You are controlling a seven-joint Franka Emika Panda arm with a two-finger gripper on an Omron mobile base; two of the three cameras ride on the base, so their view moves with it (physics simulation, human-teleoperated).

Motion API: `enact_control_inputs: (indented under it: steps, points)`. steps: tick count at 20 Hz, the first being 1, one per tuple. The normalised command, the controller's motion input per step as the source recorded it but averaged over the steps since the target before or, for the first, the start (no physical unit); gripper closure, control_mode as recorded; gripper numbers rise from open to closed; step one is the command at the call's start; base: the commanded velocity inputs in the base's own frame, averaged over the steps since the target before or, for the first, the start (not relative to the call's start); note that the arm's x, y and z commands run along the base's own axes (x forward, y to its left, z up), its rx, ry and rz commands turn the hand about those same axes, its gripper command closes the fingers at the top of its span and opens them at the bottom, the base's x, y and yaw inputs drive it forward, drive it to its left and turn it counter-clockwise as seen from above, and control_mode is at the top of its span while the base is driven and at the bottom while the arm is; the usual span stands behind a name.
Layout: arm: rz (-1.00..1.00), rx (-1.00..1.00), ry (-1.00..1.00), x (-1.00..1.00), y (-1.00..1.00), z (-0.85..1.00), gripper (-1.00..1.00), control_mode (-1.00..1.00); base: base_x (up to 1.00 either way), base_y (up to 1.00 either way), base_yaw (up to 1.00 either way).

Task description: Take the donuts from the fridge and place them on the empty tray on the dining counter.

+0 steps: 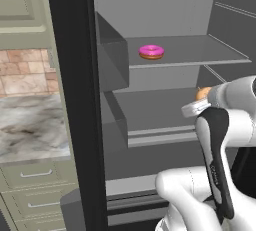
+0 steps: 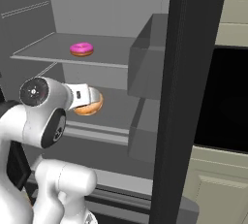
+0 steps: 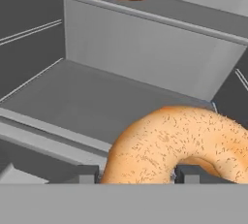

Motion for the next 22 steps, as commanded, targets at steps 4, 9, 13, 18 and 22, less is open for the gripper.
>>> enact_control_inputs:
  steps: [4, 9, 13, 18, 22]
  points:
    - [0.00, -0.04, -0.02, -0.67, 0.05, 0.03, 1.00, -1.00, 0.00, 0.00, 0.00]
    - [0.00, 0.00, -0.25, -0.85, 0.00, 0.05, 1.00, -1.00, 0.00, 0.00, 0.00]
    - [0.00, 0.00, -0.14, -0.39, 0.00, 0.11, 1.00, 1.00, 0.00, 0.00, 0.00]
    - [0.00, 0.00, 0.00, 0.00, 0.00, 0.00, 1.00, 1.00, -0.25, 0.00, 0.00]
    - [0.00, 0.00, 0.00, 0.00, 0.00, 0.00, 1.00, 1.00, -1.00, 0.00, 0.00]
